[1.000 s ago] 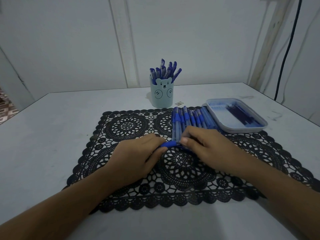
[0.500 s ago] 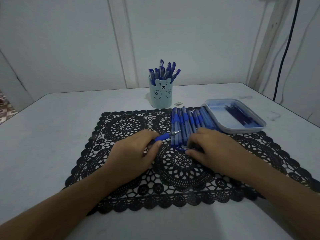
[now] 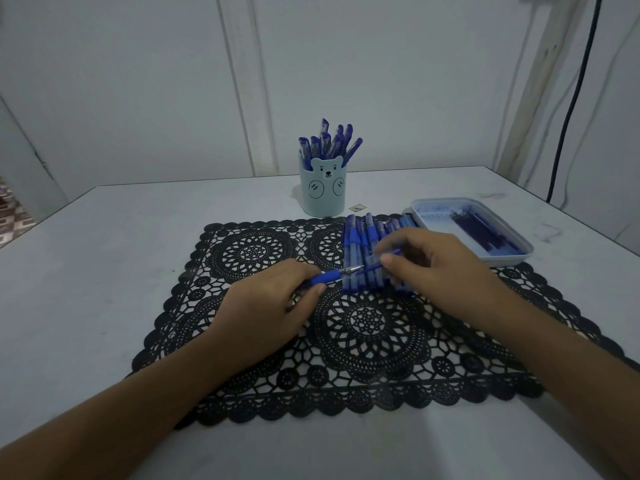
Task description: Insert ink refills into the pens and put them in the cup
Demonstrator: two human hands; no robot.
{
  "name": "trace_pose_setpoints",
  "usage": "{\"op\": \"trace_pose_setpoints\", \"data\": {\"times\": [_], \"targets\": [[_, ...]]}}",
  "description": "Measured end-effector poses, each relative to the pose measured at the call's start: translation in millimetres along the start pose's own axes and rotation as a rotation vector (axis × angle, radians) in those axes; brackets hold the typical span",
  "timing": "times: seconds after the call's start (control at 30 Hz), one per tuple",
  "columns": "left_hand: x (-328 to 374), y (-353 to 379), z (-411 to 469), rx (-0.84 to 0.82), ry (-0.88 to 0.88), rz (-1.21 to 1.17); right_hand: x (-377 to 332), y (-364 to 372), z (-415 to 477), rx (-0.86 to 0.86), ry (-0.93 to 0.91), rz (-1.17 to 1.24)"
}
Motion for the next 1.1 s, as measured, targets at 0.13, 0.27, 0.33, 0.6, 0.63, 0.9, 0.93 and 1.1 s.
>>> {"op": "trace_pose_setpoints", "data": {"times": [0.13,0.27,0.33,0.6,0.63,0.9,0.93,1.1], "targets": [[0,1,0,-0.013,0.010,-0.006,-2,10,-2,-0.053,-0.006,0.072],[6,4,0,-0.053,0.064,0.008,-10,21,-5,-0.095,-0.045,0.108],[6,4,0,-0.053,0.076,-0.031,-13,21,-6,-0.071,-0.071,0.121],[0,5,-1,-0.045,0.033,-0.039,-20,26,-5,-0.018,-0.172,0.083],[0,5,0,-0.048,0.007,-0.026,-21,26,-4,-0.014,-0.179,0.074],[16,-3,5,0.099,0.140,0.274,-26,28,-3,0.041,-0.246,-0.067],[16,-3,5,0.098,0.141,0.295,-25,26,-3,0.053,-0.239,-0.061],[6,-9,12,0.045,0.074,0.296,2,4,4,0.168,-0.170,-0.301]]}}
Point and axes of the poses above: each hand's wrist, its own z-axis towards the middle knuckle, its own y-axis out of the palm, x = y × z, the point moved 8 cm from there along z, towards the middle knuckle, and after that the axes turned 4 degrees about -z, right-handed, at the moved point
